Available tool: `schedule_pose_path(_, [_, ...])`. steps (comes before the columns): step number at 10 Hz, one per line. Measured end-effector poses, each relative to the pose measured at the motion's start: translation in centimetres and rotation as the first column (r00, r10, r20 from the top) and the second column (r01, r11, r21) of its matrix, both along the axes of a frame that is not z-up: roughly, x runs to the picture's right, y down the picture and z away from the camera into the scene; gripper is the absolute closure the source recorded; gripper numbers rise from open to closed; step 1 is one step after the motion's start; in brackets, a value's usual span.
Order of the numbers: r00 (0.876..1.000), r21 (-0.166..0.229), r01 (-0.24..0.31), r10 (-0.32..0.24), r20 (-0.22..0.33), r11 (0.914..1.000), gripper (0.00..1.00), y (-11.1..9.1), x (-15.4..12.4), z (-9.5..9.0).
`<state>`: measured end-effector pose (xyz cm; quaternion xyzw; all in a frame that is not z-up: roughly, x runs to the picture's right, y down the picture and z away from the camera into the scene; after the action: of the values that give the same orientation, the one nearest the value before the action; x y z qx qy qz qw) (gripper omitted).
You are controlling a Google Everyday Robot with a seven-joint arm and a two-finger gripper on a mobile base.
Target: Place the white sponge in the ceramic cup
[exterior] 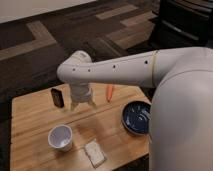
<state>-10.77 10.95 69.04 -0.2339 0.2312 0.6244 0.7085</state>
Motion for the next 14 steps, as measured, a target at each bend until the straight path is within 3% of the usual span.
schedule_pose_path(3, [0.998, 0.035, 0.046, -0.047, 0.044, 0.9983, 0.35, 1.9, -0.8, -1.4])
schedule_pose_path(5, [0.989, 0.058, 0.089, -0.095, 0.116, 0.9944, 0.35, 4.0, -1.0, -2.9])
schedule_pose_path(7, [0.985, 0.054, 0.098, -0.104, 0.138, 0.9938, 0.35, 6.2, 0.6, -4.3])
schedule_pose_path(14, [0.985, 0.05, 0.098, -0.105, 0.14, 0.9939, 0.35, 6.5, 0.6, -4.4])
